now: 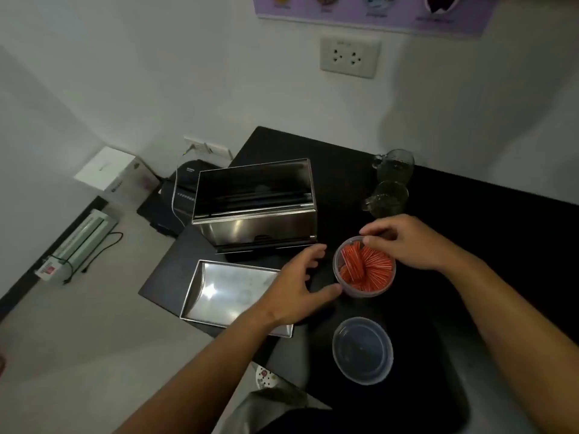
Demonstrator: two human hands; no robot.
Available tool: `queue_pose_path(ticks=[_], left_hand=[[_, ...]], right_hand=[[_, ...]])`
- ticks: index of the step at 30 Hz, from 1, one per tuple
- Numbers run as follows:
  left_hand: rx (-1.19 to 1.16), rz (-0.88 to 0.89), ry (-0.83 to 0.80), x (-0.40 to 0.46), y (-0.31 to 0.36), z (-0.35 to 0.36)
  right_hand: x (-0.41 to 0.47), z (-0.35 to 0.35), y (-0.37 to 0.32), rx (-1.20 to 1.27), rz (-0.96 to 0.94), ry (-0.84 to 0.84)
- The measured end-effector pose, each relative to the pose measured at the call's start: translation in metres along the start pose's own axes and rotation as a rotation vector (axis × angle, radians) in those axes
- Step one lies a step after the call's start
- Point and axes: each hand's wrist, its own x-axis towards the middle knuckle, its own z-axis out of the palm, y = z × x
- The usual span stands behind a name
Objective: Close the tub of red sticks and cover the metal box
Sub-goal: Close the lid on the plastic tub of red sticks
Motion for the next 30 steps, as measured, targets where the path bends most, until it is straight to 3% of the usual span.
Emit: queue_pose_path(ticks=[9, 18, 23, 25, 28, 30], left_hand=[[-0.113, 0.105, -0.001, 0.008, 0.015, 0.029], [-0.221, 0.187, 0.119, -0.009, 0.009, 0.013], [-0.237, 0.173, 0.124, -0.020, 0.004, -0.007], [-0.241, 0.168, 0.136, -0.024, 0.000, -0.017], [-0.223, 0.161, 0.175, -0.029, -0.003, -0.031], [-0.211, 0.159, 0.202, -0.032, -0.004, -0.039]], right_hand=[[0.000, 0.019, 0.005, 0.039, 0.015, 0.055], [-0.006, 0.042, -0.031, 0.226, -0.023, 0.062], [-0.006, 0.045, -0.033, 0.296, 0.096, -0.081], [-0.006, 0.050, -0.021, 0.103, 0.146, -0.183], [-0.015, 0.067, -0.001, -0.263, 0.181, -0.523], [-0.024, 0.082, 0.008, -0.391, 0.186, -0.622]])
